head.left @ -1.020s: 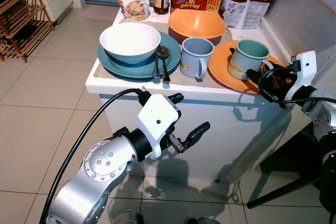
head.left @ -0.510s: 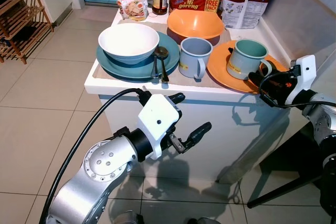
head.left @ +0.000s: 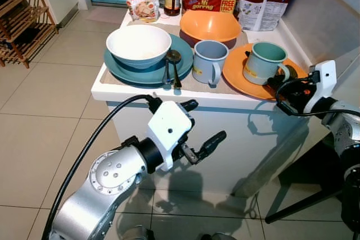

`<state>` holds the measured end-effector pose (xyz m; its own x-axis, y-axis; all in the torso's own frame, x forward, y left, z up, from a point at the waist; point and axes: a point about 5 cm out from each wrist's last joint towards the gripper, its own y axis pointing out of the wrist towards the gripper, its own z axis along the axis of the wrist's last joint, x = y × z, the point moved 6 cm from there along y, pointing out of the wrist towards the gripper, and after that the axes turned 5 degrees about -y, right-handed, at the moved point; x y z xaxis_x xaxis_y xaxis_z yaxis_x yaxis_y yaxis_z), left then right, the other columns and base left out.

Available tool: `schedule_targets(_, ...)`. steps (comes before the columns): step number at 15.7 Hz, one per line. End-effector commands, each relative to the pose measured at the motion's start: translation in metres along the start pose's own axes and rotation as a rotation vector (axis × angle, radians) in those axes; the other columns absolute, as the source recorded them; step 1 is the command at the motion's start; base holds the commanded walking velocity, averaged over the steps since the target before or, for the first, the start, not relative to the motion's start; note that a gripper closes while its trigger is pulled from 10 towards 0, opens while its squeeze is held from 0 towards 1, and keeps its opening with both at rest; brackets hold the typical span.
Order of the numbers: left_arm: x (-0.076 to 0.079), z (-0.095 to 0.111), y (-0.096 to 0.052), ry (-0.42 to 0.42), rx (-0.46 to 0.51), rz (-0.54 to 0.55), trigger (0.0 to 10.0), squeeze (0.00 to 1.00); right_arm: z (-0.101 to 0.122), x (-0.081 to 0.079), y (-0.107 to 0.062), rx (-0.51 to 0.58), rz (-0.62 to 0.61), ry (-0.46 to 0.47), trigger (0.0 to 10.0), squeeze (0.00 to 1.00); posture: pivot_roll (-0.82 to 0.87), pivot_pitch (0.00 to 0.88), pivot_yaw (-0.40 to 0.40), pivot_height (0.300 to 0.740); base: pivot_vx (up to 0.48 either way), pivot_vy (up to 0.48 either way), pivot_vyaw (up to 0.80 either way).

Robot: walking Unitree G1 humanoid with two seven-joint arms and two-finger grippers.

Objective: Setting the table

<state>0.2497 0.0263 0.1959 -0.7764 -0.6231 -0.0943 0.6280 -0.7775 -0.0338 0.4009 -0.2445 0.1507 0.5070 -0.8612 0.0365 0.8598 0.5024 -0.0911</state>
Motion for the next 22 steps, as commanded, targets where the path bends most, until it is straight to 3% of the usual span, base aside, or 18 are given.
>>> schedule_targets(1, 0.003, 0.002, 0.001, 0.002, 0.007, -0.017, 10.0, 0.00, 0.003, 0.002, -0.001, 0.016, -0.001, 0.001, 0.0, 0.00, 0.01, 0.048, -0.034, 0.740, 0.000, 0.000, 0.00)
schedule_targets(14, 0.005, 0.002, 0.001, 0.009, 0.006, -0.027, 10.0, 0.00, 0.000, -0.001, -0.001, 0.019, -0.001, -0.011, 0.0, 0.00, 0.01, 0.035, -0.032, 0.740, 0.000, 0.000, 0.00)
schedule_targets(18, -0.009, 0.006, 0.002, 0.022, 0.029, 0.059, 10.0, 0.00, 0.042, -0.006, -0.003, 0.200, -0.081, -0.142, 0.0, 0.00, 0.00, 0.066, -0.039, 0.740, 0.000, 0.000, 0.00)
schedule_targets(22, -0.012, 0.013, 0.002, 0.034, 0.051, 0.075, 10.0, 0.00, 0.060, -0.032, -0.020, 0.289, -0.149, -0.259, 0.0, 0.00, -0.01, 0.112, -0.025, 0.740, 0.000, 0.000, 0.00)
